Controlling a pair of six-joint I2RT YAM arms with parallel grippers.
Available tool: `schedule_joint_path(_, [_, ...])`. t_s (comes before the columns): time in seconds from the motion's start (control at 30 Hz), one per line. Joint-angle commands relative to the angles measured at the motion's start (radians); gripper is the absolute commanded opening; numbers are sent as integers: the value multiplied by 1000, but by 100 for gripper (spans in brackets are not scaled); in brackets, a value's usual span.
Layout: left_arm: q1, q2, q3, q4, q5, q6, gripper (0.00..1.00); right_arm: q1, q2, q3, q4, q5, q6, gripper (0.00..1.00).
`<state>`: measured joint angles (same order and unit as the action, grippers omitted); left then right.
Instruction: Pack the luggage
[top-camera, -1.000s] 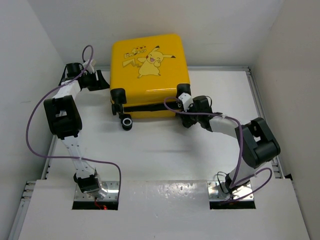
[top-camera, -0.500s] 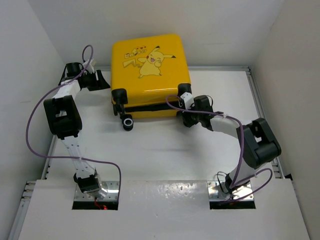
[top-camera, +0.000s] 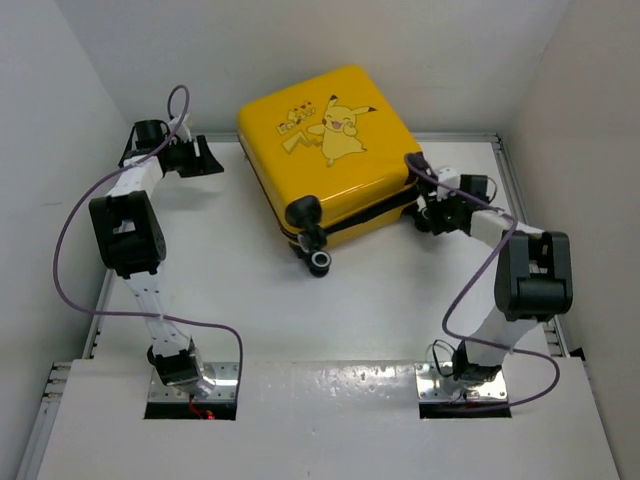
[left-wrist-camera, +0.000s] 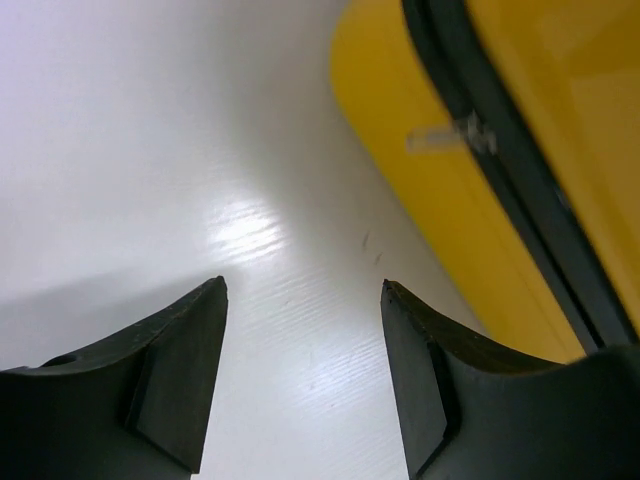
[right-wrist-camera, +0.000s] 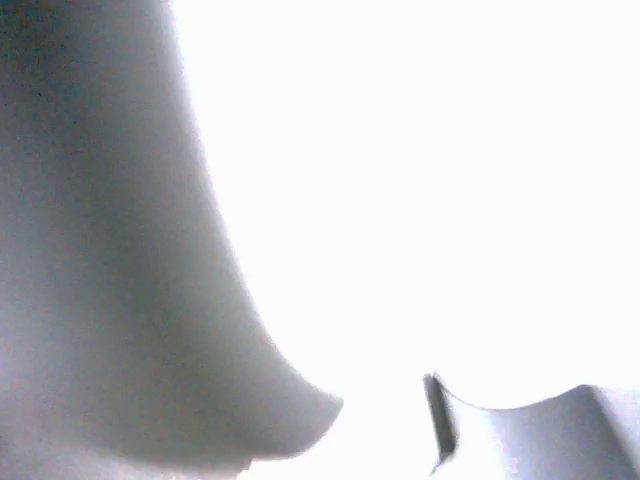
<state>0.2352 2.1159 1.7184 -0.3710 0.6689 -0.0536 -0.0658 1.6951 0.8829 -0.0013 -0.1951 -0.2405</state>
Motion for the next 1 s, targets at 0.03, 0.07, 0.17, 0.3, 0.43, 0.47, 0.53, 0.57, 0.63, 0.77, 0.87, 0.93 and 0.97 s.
schedule_joint_path(0.03, [-8, 41, 139, 50, 78, -61, 67, -253, 107, 210, -69, 240, 73, 42])
schedule_joint_path(0.07, [-8, 59, 162, 63, 78, -78, 68, -264, 101, 232, -83, 232, 93, 48])
schedule_joint_path(0.17, [-8, 113, 266, 138, 78, -155, 70, -276, 48, 280, -163, 151, 182, 62])
schedule_joint_path(0.3, [-45, 275, 426, 205, 69, -241, 72, -264, -79, 275, -261, -43, 375, 57])
schedule_joint_path(0.43, [-91, 403, 570, 276, 101, -297, 72, -226, -115, 310, -422, -145, 467, 53])
schedule_joint_path(0.47, [-118, 458, 613, 285, 101, -298, 72, -217, -114, 317, -504, -159, 484, 51])
schedule_joint_path(0.53, [-160, 498, 626, 320, 115, -308, 72, -206, -115, 338, -595, -211, 518, 47])
schedule_joint_path(0.57, [-174, 524, 626, 334, 115, -308, 72, -198, -115, 341, -612, -230, 529, 45])
schedule_joint_path(0.63, [-198, 533, 626, 353, 155, -287, 69, -175, -135, 334, -634, -236, 524, 44])
schedule_joint_path(0.77, [-241, 469, 432, 342, 292, -204, 61, -149, -155, 286, -629, -242, 534, 46])
schedule_joint_path(0.87, [-261, 353, 304, 258, 351, -87, 56, -154, -149, 233, -592, -188, 550, 50])
schedule_joint_path(0.93, [-270, 285, 180, 193, 377, -14, 55, -170, -143, 215, -540, -149, 558, 52])
schedule_joint_path(0.97, [-281, 215, 141, 179, 377, 50, 55, -187, -131, 194, -530, -139, 585, 53])
